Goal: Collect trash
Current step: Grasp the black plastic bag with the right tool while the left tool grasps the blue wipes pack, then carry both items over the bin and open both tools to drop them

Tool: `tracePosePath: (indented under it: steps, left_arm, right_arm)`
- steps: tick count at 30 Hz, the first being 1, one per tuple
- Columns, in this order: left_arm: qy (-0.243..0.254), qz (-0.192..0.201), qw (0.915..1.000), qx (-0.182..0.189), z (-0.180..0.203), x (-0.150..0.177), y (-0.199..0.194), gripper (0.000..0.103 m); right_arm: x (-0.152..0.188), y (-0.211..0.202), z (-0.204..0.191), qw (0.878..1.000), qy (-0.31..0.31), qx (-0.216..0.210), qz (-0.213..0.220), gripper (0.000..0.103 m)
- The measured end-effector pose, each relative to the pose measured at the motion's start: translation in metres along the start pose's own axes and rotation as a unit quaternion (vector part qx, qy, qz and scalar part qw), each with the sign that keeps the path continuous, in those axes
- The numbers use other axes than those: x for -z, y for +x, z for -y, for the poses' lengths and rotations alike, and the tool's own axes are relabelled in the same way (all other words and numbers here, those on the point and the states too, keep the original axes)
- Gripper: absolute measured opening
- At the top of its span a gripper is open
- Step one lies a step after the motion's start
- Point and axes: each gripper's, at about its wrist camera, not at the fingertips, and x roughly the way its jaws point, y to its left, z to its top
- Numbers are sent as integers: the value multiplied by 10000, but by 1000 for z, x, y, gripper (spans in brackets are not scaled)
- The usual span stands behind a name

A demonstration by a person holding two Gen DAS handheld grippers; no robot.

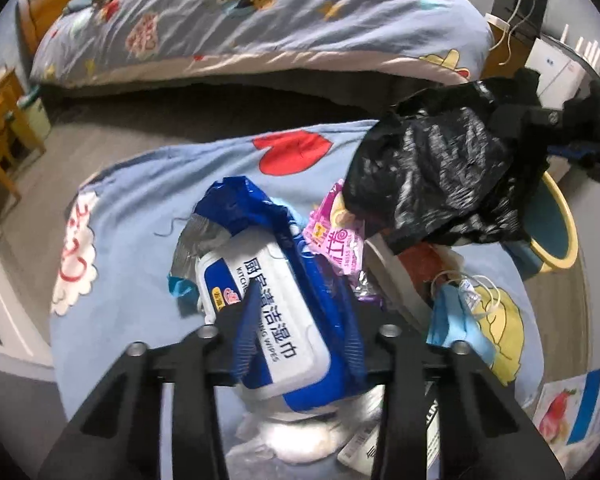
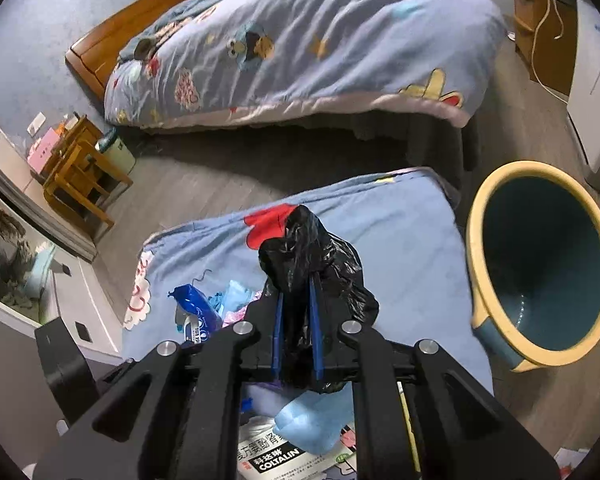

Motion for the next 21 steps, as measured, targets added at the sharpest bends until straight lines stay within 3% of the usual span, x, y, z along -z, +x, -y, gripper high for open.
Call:
tracePosePath:
  steps: [4, 6, 12, 16, 21]
  left_arm:
    - [123, 81, 9999, -19, 0, 0, -9, 7]
    - [153, 107, 9998, -46, -4, 0, -14, 4]
    - [-27, 447, 9990, -41, -20, -10, -44, 3]
    - [-210, 863, 9958, 217, -26, -24, -74, 3]
    - [102, 1341, 9895, 538, 3, -42, -109, 3]
  right_arm:
    - [2, -18, 3, 9999, 32, 58, 113, 11]
    - [2, -28, 4, 9998, -5, 112, 167, 11]
    - [4, -57, 10, 9993, 74, 69, 361, 11]
    - [0, -75, 21, 9988, 137, -11, 470, 11]
    - [-15, -103, 42, 9959, -10, 157, 888, 11]
